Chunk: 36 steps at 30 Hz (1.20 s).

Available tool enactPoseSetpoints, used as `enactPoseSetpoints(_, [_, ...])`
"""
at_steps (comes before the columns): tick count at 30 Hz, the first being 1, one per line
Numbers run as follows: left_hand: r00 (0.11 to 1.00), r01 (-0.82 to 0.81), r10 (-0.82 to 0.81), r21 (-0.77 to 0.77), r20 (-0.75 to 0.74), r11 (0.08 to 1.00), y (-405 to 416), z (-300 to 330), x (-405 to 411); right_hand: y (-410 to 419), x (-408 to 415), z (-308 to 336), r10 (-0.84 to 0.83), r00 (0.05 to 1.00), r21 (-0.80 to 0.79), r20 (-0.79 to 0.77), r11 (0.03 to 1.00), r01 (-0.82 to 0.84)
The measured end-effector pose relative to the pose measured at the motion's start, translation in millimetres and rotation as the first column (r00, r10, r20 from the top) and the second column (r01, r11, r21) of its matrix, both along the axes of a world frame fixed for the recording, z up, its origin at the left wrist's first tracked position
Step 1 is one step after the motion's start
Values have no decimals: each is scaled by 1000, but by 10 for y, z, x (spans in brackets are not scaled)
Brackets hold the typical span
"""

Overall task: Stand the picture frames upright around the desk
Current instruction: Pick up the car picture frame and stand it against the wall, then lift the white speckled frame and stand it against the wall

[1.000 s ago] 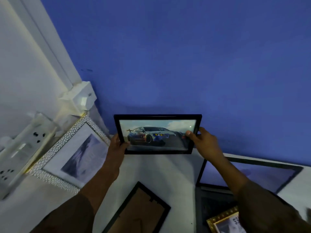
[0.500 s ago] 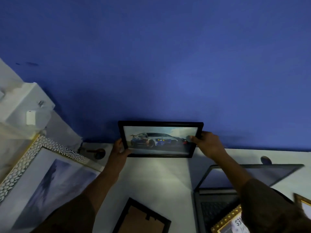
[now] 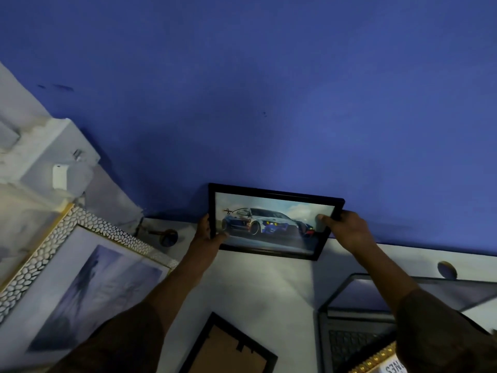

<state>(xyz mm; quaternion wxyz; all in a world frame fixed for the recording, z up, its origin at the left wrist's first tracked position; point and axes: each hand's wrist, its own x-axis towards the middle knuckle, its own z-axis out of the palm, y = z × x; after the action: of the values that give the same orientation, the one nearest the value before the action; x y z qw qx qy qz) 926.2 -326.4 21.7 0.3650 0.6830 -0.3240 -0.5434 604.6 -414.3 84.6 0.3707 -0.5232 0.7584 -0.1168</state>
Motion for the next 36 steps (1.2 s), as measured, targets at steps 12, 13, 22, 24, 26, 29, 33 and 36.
enactPoseSetpoints(12, [914,-379,391,112,-110,918,1010,34,-242,952,403,463,140,990,-533,23,839,-106])
enactPoseSetpoints(13, [888,-416,435,146,-148,898,1168,56,-270,1017,482,429,198,980,-510,32,846,-154])
enactPoseSetpoints(22, [698,-679,704,191,-129,709,2654,169,-37,1591,1625,321,669,741,-378,52,700,-606])
enactPoseSetpoints(24, [646,-726,755,214,-113,654,2849,175,58,1647,1837,277,707,701,-347,95,684,-642])
enactPoseSetpoints(26, [603,-766,790,201,-105,611,3013,167,199,1711,2047,229,731,665,-309,151,674,-671])
enactPoseSetpoints(29, [585,-792,808,161,-73,588,3098,146,400,1734,2297,184,749,632,-264,200,662,-701])
enactPoseSetpoints(33, [590,-799,804,96,-67,594,3077,112,644,1655,2655,161,774,597,-240,211,633,-736])
enactPoseSetpoints(36, [645,-763,764,42,-3,645,3016,83,786,1521,2892,134,757,609,-208,235,651,-729])
